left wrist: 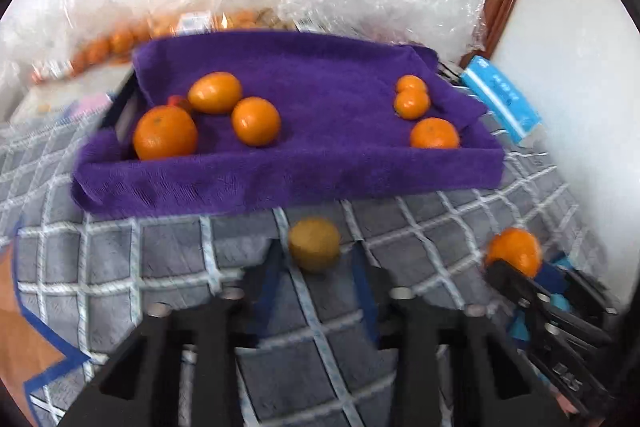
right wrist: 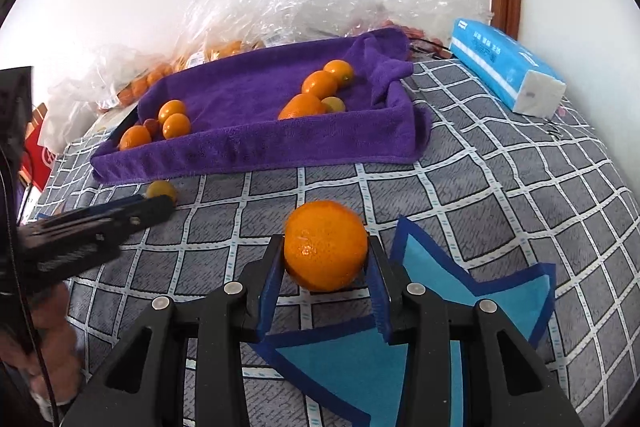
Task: Organize fruits
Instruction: 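Grasp a large orange with the right tool while the left tool grasps the small yellow-green fruit, then carry the large orange over the towel with the right tool while the left tool carries the yellow-green fruit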
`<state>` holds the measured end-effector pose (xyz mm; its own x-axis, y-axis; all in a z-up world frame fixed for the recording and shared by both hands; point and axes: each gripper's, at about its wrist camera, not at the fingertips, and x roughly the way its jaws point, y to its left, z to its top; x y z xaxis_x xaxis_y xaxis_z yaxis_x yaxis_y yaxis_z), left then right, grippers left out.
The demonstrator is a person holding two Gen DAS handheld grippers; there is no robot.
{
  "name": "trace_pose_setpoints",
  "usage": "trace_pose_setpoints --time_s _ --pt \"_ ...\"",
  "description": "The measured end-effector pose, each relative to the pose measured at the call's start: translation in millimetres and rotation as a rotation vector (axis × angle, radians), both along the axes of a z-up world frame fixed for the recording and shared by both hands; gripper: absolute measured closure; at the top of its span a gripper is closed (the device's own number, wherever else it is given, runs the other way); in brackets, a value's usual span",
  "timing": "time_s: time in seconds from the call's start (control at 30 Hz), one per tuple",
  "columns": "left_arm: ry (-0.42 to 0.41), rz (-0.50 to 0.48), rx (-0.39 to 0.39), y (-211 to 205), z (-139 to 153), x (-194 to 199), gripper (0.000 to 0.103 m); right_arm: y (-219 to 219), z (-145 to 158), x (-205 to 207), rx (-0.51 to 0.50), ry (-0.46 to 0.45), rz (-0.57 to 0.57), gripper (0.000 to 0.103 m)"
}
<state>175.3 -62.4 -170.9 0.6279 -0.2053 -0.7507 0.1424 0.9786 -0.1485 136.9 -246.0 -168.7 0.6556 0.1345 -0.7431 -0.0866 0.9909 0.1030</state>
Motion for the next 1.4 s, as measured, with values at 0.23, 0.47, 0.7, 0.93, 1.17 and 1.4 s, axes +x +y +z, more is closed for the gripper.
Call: trace_pose_setpoints --time_s 0.23,0.47,0.7,0.93,1.17,1.4 --pt "0.011 0.018 -0.036 17 6 -6 0.078 -1 -1 0 -0.003 0.004 -0.011 0.064" --pt "0.001 0.097 0.006 50 9 -26 0.078 3 -1 0 -0.034 0.002 -0.010 0.064" --pt "-0.028 0.177 0.032 83 3 -46 0.078 4 -2 0 -0.037 0.005 -0.012 0.064" --pt "-0.010 0.181 -0.028 92 -4 -43 0.078 8 -2 0 -0.064 0.008 -0.009 0.064" --pt "-0.010 0.179 -0.034 92 -4 -45 0.078 8 -3 0 -0.079 0.011 -0.005 0.064" --pt "-0.026 0.163 -0.150 104 -4 -49 0.078 7 -4 0 -0.078 0.009 -0.002 0.064"
